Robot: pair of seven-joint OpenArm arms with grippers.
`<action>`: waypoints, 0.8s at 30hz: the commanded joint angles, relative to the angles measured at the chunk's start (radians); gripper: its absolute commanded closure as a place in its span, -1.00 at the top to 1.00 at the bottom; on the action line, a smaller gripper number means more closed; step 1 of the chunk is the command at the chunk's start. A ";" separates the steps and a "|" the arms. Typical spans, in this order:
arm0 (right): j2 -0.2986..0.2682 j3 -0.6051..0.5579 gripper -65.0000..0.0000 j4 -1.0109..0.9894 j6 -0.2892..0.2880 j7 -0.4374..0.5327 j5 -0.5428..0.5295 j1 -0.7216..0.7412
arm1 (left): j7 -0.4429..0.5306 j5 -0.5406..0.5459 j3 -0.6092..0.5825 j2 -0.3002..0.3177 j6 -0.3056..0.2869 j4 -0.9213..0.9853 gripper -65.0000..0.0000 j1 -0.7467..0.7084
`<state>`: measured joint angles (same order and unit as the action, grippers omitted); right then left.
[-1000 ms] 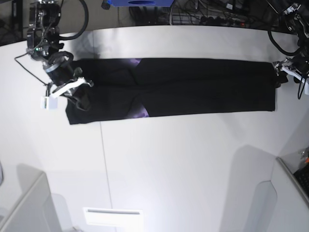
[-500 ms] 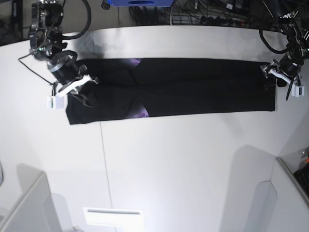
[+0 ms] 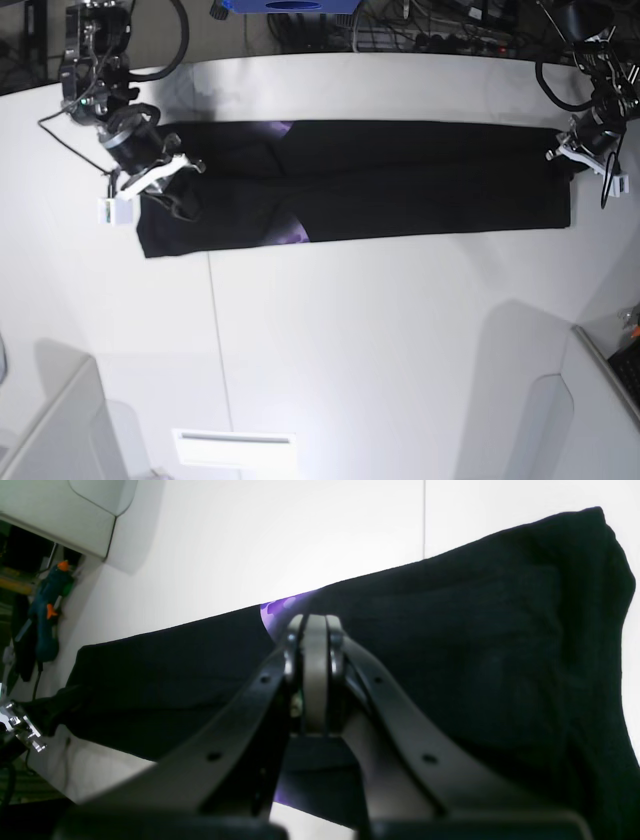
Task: Fold the T-shirt properly
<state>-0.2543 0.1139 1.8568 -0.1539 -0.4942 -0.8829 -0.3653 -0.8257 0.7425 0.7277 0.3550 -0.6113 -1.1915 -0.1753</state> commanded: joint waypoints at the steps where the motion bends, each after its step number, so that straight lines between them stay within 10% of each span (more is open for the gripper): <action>1: -0.010 0.004 -1.00 0.019 -0.008 0.024 -0.009 0.005 | -0.045 -0.039 0.002 0.022 0.008 -0.004 -1.00 -0.003; 16: -0.010 0.004 -1.00 0.019 -0.008 0.022 -0.011 0.007 | 0.058 -0.041 -0.003 0.080 0.011 -0.270 -1.00 -0.106; 24: -0.009 0.004 -1.00 0.019 -0.008 0.022 -0.011 0.007 | 0.058 -0.166 -0.003 -0.047 0.011 -0.532 -1.00 -0.197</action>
<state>-0.2539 0.1131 1.8568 -0.1539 -0.4953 -0.8833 -0.3660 -0.7948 0.5541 0.7181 0.2905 -0.6025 -1.7103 -0.3744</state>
